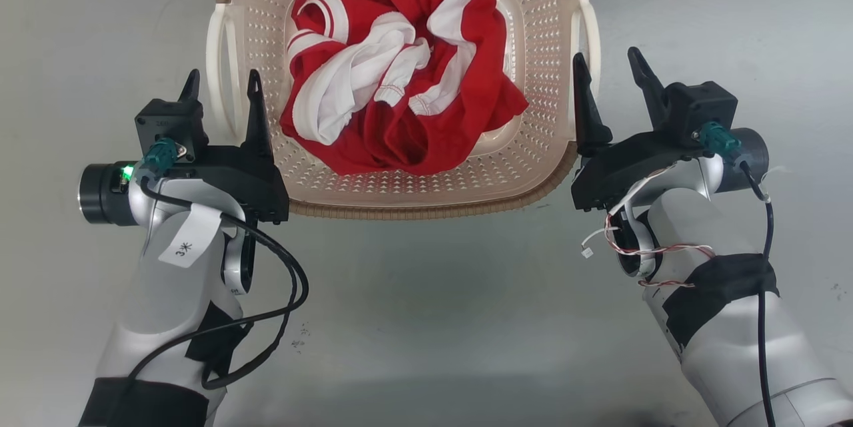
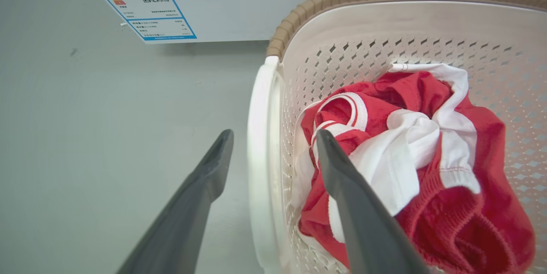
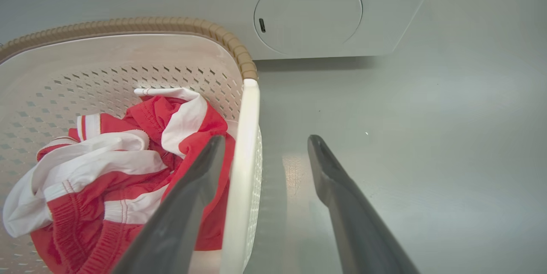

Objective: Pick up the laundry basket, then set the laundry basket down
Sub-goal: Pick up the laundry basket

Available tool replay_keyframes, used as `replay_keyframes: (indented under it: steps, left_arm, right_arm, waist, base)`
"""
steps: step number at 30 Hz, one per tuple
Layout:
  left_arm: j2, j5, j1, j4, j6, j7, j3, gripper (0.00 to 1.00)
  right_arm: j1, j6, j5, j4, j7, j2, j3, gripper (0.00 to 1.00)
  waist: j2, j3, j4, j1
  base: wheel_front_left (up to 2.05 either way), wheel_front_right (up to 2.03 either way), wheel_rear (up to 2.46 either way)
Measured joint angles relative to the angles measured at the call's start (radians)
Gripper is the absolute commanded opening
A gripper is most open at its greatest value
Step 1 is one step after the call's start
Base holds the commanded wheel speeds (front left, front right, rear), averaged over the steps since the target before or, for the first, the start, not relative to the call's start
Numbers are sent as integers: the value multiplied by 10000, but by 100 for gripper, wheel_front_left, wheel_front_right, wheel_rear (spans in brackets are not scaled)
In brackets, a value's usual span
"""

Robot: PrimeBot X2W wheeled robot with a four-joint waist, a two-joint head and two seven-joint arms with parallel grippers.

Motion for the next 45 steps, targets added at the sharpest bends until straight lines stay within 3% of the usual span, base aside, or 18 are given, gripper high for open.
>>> replay_keyframes:
  steps: [29,32,33,34,36,37,38,39,45]
  left_arm:
    - [-58,94,-1650,1996,-282,192,-401,100]
    - [-84,94,-1675,2174,-291,207,-447,99]
    - [-96,94,-1709,2240,-293,245,-466,91]
    - [-104,94,-1759,2305,-328,270,-483,76]
    - [-119,94,-1892,2414,-374,270,-531,28]
    - [-123,94,-1910,2447,-378,270,-543,16]
    - [-130,94,-1926,2487,-380,270,-560,0]
    - [-140,94,-1951,2531,-433,265,-575,0]
    - [-203,88,-2024,2786,-468,186,-639,0]
  right_arm:
    - [-1463,-251,1448,1356,180,-27,1569,100]
    - [-1537,-253,1592,1469,190,-29,1707,86]
    - [-1554,-253,1622,1503,192,-29,1758,83]
    - [-1578,-261,1662,1536,215,-29,1801,67]
    - [-1674,-284,1801,1626,278,-31,1935,44]
    - [-1687,-318,1854,1655,278,-42,1979,40]
    - [-1689,-336,1921,1687,276,-56,2021,25]
    - [-1690,-337,1981,1722,276,-61,2059,0]
    - [-1792,-428,2255,1883,276,-58,2242,0]
  waist:
    - [-2,626,281,-1]
    - [-2,640,291,-1]
    - [-2,644,294,-2]
    - [-2,646,296,-1]
    - [-2,647,302,-1]
    - [-2,645,304,-1]
    - [-2,642,305,-2]
    - [-2,638,306,-1]
    - [-2,575,299,-1]
  base:
    - [0,0,0]
    - [0,0,0]
    - [0,0,0]
    - [0,0,0]
    - [0,0,0]
    - [0,0,0]
    - [0,0,0]
    - [0,0,0]
    - [0,0,0]
